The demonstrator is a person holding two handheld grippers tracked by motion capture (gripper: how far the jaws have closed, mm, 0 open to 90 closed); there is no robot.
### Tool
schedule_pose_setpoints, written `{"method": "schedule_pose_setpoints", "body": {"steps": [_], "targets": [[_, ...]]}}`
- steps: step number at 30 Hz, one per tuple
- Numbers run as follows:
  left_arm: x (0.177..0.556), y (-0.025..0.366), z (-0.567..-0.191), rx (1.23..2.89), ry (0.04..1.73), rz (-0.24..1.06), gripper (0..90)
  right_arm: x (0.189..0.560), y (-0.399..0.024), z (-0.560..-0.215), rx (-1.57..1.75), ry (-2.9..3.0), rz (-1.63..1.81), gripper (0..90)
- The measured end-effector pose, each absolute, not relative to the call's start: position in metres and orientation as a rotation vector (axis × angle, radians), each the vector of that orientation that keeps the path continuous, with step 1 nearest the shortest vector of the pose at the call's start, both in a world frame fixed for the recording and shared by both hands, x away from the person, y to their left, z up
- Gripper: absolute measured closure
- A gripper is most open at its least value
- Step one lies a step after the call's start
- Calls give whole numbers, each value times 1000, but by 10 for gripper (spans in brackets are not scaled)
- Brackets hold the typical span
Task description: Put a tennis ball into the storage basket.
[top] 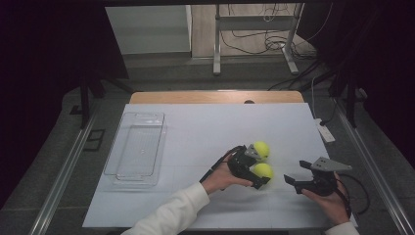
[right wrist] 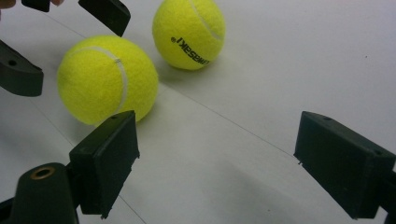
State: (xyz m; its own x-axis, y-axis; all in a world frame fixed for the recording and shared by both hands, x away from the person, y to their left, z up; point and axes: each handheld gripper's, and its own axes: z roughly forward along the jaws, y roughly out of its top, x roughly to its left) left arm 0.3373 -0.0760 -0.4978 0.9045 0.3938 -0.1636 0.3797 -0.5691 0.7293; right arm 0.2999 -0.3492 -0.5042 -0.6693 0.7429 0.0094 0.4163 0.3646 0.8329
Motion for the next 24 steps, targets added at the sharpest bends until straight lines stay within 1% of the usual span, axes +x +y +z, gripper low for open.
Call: {"method": "schedule_pose_setpoints", "body": {"steps": [13,15,18,19,20,24], "targets": [[337,-88,-509,2272,545,17,119,300,-349,-504,1014,2262,1217,138],[337,-88,-511,2280,549,23,145,299,-349,-504,1013,2261,1221,138],[337,-88,-511,2283,555,40,240,299,-350,-504,1013,2261,1217,138],[337,-88,-511,2279,556,36,240,300,-350,-504,1013,2261,1217,138],[337,-87,-510,2281,552,39,258,300,-350,-504,1013,2261,1217,138],[336,-87,-510,2286,540,47,264,300,-350,-504,1012,2261,1216,138]]}}
